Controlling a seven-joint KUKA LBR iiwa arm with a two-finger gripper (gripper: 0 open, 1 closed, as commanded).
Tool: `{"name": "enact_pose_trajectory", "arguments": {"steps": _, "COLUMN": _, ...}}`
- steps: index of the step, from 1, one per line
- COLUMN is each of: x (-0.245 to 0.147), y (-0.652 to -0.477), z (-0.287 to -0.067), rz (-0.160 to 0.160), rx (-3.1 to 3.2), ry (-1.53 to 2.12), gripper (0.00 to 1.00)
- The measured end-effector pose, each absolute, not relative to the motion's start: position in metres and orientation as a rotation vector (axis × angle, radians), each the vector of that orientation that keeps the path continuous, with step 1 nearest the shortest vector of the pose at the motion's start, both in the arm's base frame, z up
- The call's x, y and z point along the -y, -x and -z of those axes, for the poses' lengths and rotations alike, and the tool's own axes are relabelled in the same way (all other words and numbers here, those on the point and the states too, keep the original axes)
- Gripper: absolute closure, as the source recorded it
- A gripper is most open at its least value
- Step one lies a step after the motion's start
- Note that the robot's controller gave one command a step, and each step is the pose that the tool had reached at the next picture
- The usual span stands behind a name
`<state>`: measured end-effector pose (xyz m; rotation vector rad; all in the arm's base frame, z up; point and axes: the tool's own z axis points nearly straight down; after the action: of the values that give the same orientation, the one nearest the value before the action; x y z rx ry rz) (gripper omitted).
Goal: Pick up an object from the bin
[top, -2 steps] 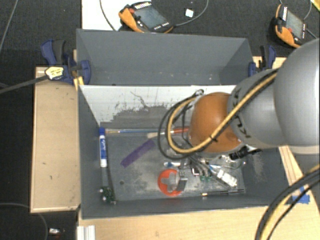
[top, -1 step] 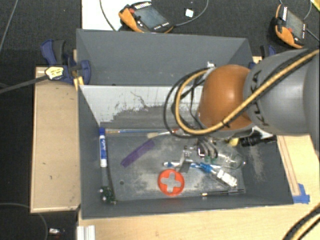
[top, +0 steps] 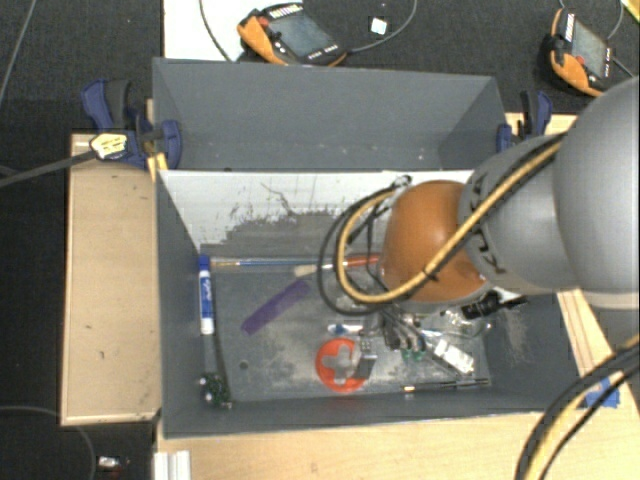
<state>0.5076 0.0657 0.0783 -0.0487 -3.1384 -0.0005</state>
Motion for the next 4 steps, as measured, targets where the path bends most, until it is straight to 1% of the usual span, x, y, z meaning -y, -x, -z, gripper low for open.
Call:
{"name": "enact_pose_trajectory", "arguments": {"steps": 1, "x": -0.072, "y": -0.484, "z": -0.070, "rz": 0.002, "rx": 3.154, "ry": 0.232, "gripper": 0.00}}
{"name": "enact_pose_trajectory", "arguments": {"steps": 2, "x": -0.066, "y": -0.509, "z": -0.079, "rz": 0.002, "rx": 3.148, "ry": 0.060, "gripper": 1.00}}
{"name": "enact_pose_trajectory", "arguments": {"steps": 3, "x": -0.066, "y": -0.509, "z": -0.079, "rz": 0.002, "rx": 3.148, "ry": 0.060, "gripper": 1.00}}
{"name": "enact_pose_trajectory", "arguments": {"steps": 4, "x": -0.066, "y": -0.509, "z": -0.087, "rz": 0.003, "rx": 3.149, "ry": 0.060, "gripper": 1.00}}
